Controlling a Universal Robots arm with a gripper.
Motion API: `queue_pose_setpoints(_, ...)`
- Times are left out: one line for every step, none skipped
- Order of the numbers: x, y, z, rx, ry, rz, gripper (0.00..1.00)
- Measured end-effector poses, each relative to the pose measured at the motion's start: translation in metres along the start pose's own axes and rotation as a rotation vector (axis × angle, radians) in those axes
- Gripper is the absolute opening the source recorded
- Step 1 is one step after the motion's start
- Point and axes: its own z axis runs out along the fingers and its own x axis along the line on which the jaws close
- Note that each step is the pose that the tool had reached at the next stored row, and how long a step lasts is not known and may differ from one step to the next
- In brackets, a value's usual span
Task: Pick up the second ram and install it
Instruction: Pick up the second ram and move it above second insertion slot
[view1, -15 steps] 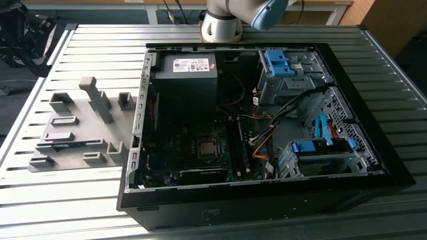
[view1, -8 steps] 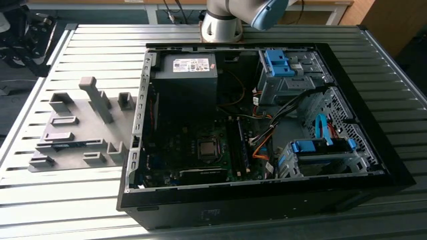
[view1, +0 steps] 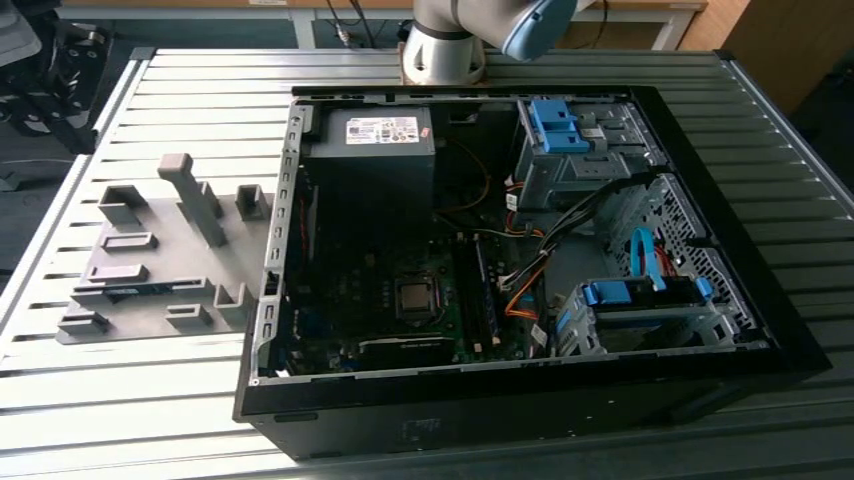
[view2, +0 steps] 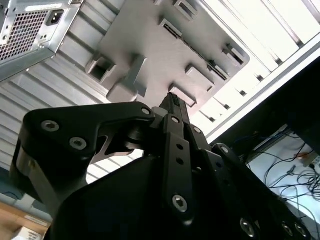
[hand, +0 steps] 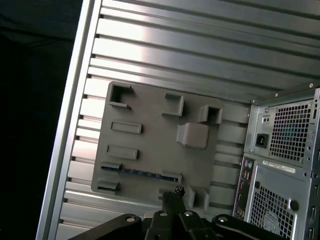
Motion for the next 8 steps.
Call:
queue_pose_setpoints(0.0002, 0.0000, 0.0000, -0.0003, 0.0007, -0.014, 0.11)
queue_pose_setpoints(0.0004, 0.0001, 0.0001, -0.0007, 0.0013, -0.028, 0.11)
queue_pose_setpoints(0.0006, 0.0001, 0.0001, -0.0010, 0.0020, -0.043, 0.11)
queue_pose_setpoints(0.0007, 0.0001, 0.0001, -0.0013, 0.0026, -0.056, 0.11)
queue_pose_setpoints(0.0009, 0.0001, 0.0001, -0.0017, 0.0032, -0.070, 0.11)
queue_pose_setpoints(0.0012, 0.0002, 0.0002, -0.0020, 0.0037, -0.082, 0.11)
queue_pose_setpoints(0.0015, 0.0002, 0.0002, -0.0023, 0.0043, -0.095, 0.11)
queue_pose_setpoints(0.0017, 0.0002, 0.0002, -0.0026, 0.0049, -0.107, 0.11)
